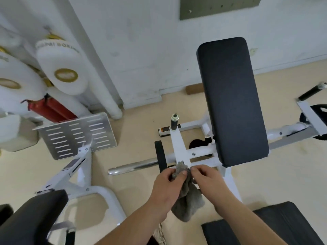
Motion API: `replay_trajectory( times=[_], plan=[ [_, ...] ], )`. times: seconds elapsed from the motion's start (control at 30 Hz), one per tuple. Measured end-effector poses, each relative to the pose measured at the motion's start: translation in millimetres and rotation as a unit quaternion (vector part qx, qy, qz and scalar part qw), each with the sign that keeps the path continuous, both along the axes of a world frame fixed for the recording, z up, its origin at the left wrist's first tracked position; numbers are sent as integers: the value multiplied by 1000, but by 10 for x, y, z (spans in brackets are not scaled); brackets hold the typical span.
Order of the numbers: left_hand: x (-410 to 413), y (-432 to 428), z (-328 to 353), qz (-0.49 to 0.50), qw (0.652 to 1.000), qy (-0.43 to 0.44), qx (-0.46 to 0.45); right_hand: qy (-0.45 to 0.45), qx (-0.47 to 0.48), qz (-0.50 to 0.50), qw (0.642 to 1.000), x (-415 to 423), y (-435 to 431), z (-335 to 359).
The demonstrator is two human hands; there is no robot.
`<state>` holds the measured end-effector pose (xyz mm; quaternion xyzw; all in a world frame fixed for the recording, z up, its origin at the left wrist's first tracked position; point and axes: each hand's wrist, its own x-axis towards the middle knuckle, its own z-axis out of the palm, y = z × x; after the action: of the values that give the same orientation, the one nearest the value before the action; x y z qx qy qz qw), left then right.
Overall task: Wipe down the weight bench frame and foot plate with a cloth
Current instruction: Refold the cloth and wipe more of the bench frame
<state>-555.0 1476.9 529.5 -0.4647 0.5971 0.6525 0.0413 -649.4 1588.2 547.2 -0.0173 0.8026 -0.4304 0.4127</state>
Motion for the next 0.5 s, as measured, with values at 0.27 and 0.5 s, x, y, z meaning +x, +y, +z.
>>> replay_trajectory(
  times=[0.27,0.5],
  plan=[
    [-290,-787,-125,82,995,-51,-2,13,13,44,999,-438,-805,-106],
    [-530,-1336,-156,144,988,-51,-22,-32,21,88,995,-831,-1457,-392]
  ],
)
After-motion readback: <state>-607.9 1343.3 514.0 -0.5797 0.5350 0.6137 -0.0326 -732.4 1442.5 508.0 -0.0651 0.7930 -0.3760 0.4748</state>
